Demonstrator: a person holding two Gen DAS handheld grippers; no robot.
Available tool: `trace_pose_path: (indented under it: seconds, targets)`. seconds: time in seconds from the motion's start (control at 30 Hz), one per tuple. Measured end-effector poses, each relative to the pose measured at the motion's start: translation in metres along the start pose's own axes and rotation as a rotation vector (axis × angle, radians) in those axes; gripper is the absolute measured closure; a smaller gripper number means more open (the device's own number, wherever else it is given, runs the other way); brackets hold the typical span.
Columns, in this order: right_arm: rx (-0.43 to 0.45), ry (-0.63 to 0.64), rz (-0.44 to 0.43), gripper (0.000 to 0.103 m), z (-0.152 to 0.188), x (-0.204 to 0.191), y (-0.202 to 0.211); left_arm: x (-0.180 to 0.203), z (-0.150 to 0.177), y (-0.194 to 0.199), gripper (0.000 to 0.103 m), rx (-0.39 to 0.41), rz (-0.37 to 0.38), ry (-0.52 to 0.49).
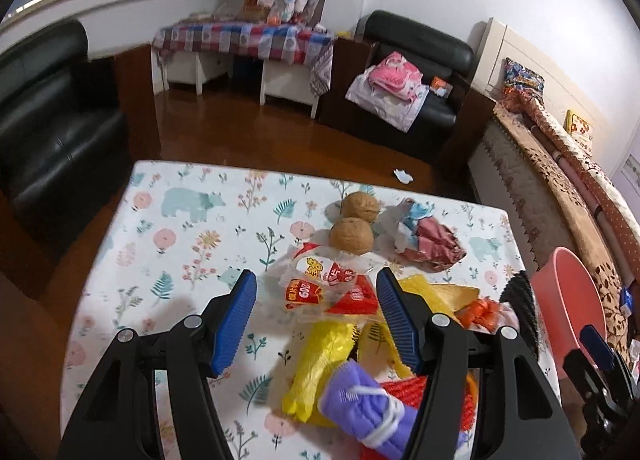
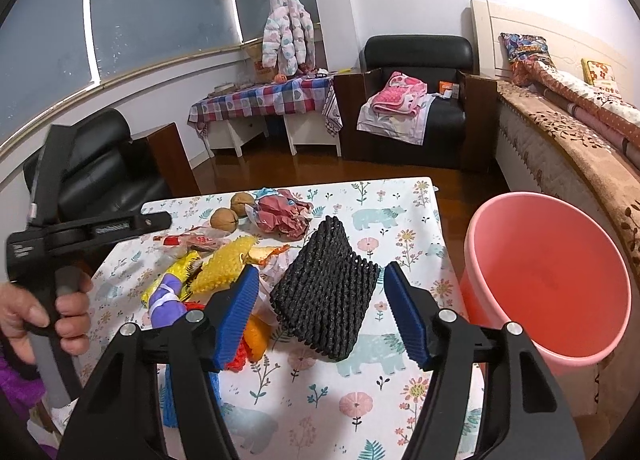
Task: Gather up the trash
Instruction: 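Grasp the black foam net sleeve with the right gripper and lift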
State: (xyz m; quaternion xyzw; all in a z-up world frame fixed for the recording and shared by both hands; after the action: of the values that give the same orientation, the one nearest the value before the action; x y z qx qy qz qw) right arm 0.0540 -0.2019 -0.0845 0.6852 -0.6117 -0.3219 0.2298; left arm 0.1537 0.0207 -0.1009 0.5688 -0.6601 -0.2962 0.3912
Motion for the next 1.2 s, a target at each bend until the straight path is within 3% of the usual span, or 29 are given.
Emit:
trace_pose_path:
  seconds: [0.03, 0.07, 0.17, 0.27, 0.63, 0.77, 0.87, 1.03, 1.2]
  targets:
    - [-0.003, -0.002, 0.0, 0.038, -0.001, 0.0, -0.001, -0.001, 0.0, -0.006, 0.044, -0.013, -0.002, 0.003]
    - [-0.007, -0.004, -0.001, 0.038, -0.001, 0.0, -0.003, -0.002, 0.001, -0.011, 0.058, -0.026, 0.004, 0.004]
    - [-0.027, -0.014, -0.011, 0.038, -0.002, 0.001, -0.008, -0.004, 0.006, -0.024, 0.082, -0.077, 0.059, 0.016]
    - [-0.054, -0.02, -0.03, 0.047, -0.001, -0.001, -0.015, -0.003, 0.01, -0.026, 0.091, -0.076, 0.087, 0.009]
    - [-0.129, -0.046, -0.078, 0.079, 0.004, -0.005, -0.035, 0.0, 0.016, 0.01, 0.095, 0.011, 0.104, -0.031]
    - [-0.153, -0.094, -0.115, 0.081, 0.006, -0.004, -0.037, -0.002, 0.021, 0.025, 0.095, 0.025, 0.103, -0.022]
    - [-0.11, -0.124, -0.114, 0.08, -0.001, -0.001, -0.025, -0.004, 0.024, 0.036, 0.095, 0.04, 0.101, -0.018]
    - [-0.148, -0.165, -0.138, 0.07, -0.006, -0.003, -0.027, 0.0, 0.028, 0.051, 0.095, 0.071, 0.104, -0.037]
    - [-0.184, -0.128, -0.086, 0.07, 0.002, -0.008, -0.038, 0.002, 0.034, 0.061, 0.095, 0.08, 0.115, -0.049]
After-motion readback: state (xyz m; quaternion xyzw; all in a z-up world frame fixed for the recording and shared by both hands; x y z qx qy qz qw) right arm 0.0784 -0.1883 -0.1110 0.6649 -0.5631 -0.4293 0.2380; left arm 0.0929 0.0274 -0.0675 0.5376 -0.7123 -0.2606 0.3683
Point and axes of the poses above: each gripper's, at about its wrist camera, not at the fingertips, and y roughly against the way its jaws point, x to its right, z to its underside, the point moved 7 cm from there along -y, roughly the way its jaws point, and after that the axes turned 11 degrees about -x, right-handed, at the moved point
